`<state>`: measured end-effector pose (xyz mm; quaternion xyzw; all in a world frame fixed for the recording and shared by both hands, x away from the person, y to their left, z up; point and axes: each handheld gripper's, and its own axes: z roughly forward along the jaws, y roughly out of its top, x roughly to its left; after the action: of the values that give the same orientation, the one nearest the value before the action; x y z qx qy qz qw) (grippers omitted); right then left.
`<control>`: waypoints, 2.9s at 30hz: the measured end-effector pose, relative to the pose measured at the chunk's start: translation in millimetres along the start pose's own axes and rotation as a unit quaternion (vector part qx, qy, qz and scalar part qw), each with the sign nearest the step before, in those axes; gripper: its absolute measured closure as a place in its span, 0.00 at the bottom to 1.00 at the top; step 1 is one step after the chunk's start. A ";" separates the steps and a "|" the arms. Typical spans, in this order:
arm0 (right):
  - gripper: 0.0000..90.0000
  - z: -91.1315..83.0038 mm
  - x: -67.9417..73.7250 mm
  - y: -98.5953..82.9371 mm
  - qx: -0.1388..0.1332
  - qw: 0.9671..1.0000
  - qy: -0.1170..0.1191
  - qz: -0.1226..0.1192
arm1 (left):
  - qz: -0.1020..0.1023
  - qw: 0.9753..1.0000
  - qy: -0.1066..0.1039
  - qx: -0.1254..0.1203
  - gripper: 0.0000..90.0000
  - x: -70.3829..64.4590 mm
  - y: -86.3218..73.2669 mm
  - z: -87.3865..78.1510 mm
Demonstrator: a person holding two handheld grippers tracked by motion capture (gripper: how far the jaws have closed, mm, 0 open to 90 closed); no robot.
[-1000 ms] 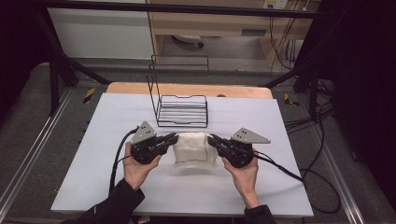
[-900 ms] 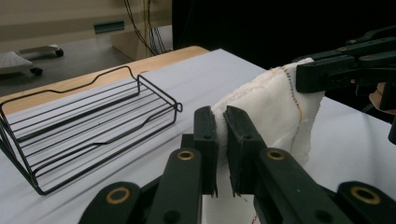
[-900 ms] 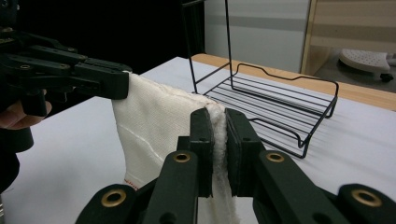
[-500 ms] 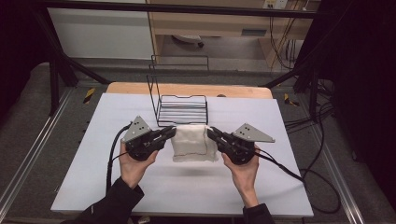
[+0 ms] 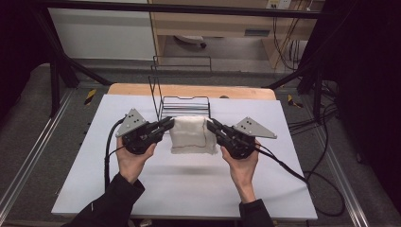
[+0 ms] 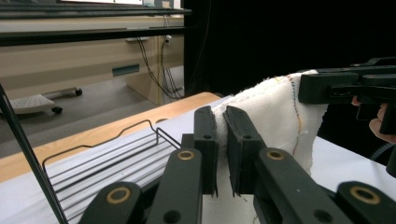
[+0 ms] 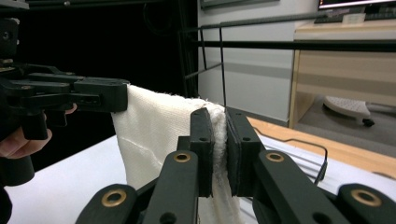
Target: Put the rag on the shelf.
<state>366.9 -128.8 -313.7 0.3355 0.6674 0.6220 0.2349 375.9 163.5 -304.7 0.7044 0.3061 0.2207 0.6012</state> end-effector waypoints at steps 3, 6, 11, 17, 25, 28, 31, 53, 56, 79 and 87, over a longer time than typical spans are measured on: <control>0.92 2.0 0.4 5.1 -0.007 1.000 -0.002 -0.002 | 0.001 1.000 0.003 -0.005 0.93 1.7 3.8 -0.2; 0.92 4.0 0.4 9.9 -0.014 1.000 -0.002 -0.001 | 0.001 1.000 0.004 -0.013 0.92 3.8 7.5 -0.9; 0.92 8.5 0.8 16.9 -0.025 1.000 -0.007 -0.003 | 0.003 1.000 0.008 -0.024 0.93 6.9 14.3 -1.1; 0.92 13.6 1.3 24.4 -0.036 0.999 -0.011 -0.008 | 0.007 0.999 0.013 -0.033 0.93 10.9 22.8 -1.7; 0.92 19.2 1.5 38.4 -0.049 0.999 -0.017 -0.014 | 0.010 0.999 0.017 -0.044 0.93 15.5 33.8 -0.8; 0.92 20.2 1.8 41.6 -0.053 0.998 -0.017 -0.014 | 0.010 0.999 0.020 -0.049 0.93 16.7 37.8 -0.4; 0.92 22.2 1.9 46.1 -0.059 0.998 -0.019 -0.015 | 0.011 0.998 0.021 -0.054 0.93 18.5 42.3 -0.5; 0.92 39.1 -1.7 87.3 -0.087 0.995 -0.034 -0.035 | 0.019 0.996 0.034 -0.084 0.93 30.6 79.2 3.0; 0.92 42.1 -1.8 91.8 -0.088 0.995 -0.036 -0.037 | 0.023 0.996 0.039 -0.083 0.93 33.9 83.9 3.7; 0.92 66.9 -6.0 124.7 -0.104 0.993 -0.045 -0.039 | 0.019 0.993 0.057 -0.103 0.93 54.7 118.4 11.0; 0.92 74.4 -6.1 134.8 -0.111 0.992 -0.047 -0.038 | 0.027 0.991 0.066 -0.114 0.93 60.2 130.3 11.2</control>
<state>446.3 -83.1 -189.8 0.3101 0.5949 0.6665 0.3252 448.1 185.7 -182.2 0.6233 0.2992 0.3163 0.6496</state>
